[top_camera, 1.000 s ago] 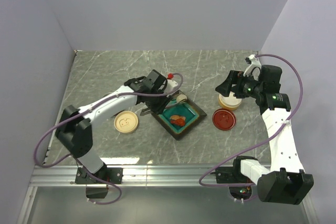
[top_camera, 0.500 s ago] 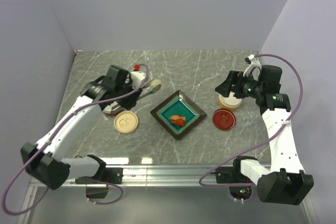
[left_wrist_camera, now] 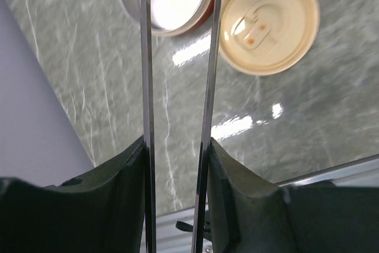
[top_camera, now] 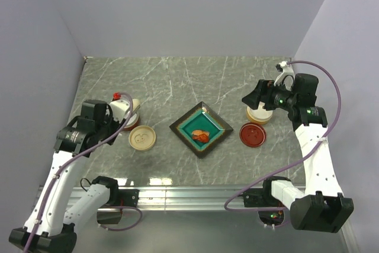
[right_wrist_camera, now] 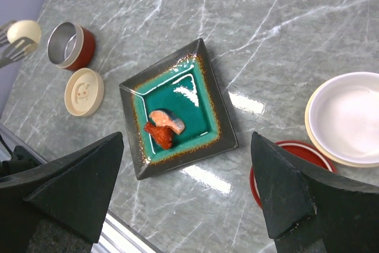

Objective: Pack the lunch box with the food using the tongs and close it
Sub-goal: Place the food into the lunch box

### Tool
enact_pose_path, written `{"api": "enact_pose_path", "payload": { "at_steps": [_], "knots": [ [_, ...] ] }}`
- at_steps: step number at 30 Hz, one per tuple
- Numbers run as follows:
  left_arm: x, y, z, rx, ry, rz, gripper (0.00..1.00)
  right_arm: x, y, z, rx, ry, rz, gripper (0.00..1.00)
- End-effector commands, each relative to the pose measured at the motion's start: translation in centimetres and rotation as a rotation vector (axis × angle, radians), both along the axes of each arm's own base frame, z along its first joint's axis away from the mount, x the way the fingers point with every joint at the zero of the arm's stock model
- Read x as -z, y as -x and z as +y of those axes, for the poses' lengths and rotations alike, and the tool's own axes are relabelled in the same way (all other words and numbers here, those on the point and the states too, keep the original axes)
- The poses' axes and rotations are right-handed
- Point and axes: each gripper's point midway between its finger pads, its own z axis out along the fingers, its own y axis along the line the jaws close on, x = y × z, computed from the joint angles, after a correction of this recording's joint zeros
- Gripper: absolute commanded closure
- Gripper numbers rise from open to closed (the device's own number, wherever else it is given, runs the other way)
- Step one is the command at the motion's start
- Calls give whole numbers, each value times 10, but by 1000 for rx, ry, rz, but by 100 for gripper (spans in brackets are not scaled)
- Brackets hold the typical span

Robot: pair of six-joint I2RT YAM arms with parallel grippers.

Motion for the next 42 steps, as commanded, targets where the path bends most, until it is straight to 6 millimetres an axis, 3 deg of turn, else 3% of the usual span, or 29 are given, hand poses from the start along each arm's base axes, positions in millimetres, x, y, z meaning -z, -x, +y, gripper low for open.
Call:
{"api": "enact_pose_path", "payload": {
  "at_steps": [1,17,20,26,33,36,42],
  "knots": [
    [10,3,19,-69,-57,10,70,-17,-6,4,-19,-3,-76,5],
    [46,-24,51,-173,-25,154,69,-14,-6,3,-15,12,-69,3],
    [46,-28,49,-168,-4,163,66,-13,-5,2,-13,20,-68,3],
    [44,-30,44,-140,16,178,52,-11,-5,2,-13,22,-62,3],
    [28,-37,39,-132,44,165,38,-11,-7,2,-16,14,-55,3],
    [17,-41,36,-106,54,152,41,-12,-8,3,-19,14,-57,2],
    [-28,-43,-3,129,170,95,45,-6,-6,5,-39,5,-22,2]
  ]
}}
